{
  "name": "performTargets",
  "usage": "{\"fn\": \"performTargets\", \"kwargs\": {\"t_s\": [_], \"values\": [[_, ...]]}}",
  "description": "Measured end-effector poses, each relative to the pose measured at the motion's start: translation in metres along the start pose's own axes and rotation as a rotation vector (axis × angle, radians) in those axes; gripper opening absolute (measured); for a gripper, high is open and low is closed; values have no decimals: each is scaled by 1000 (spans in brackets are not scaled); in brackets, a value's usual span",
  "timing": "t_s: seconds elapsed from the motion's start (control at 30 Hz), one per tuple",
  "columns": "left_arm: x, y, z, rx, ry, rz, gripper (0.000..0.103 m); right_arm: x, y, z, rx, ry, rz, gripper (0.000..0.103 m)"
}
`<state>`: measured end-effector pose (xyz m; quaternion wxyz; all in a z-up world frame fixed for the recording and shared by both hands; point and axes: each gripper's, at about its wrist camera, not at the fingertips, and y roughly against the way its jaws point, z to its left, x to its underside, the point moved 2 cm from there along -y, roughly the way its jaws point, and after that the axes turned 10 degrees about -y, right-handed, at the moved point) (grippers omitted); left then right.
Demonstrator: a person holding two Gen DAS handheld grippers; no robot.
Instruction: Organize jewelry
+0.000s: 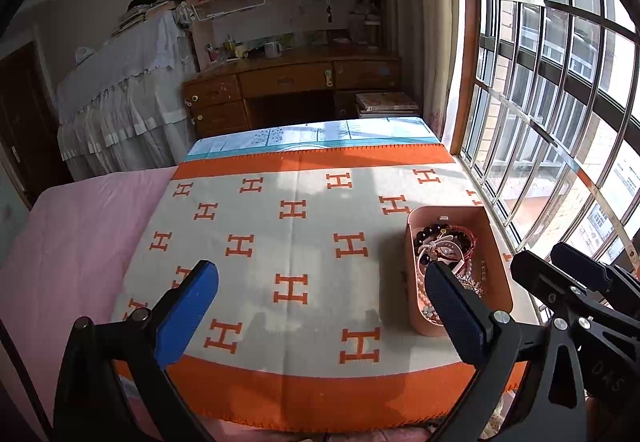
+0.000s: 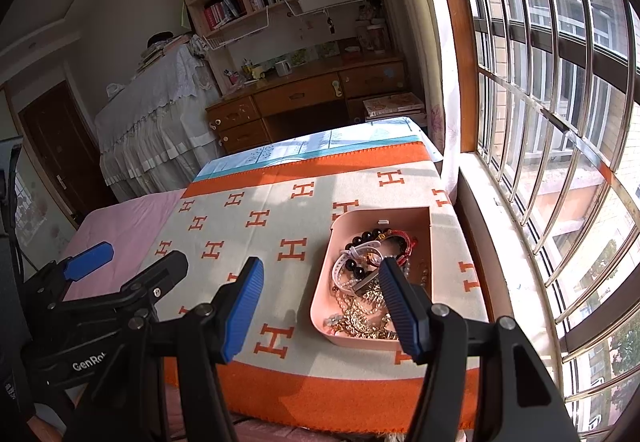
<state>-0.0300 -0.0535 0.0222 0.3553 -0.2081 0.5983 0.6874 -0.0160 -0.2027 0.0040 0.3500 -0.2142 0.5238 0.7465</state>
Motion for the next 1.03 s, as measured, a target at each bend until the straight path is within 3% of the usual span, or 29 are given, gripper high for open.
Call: {"fn": "performTargets", "kwargs": {"t_s": [1.03], "values": [[3,-1,3,4,6,4,102,3,0,0,0,-1,0,61]]}}
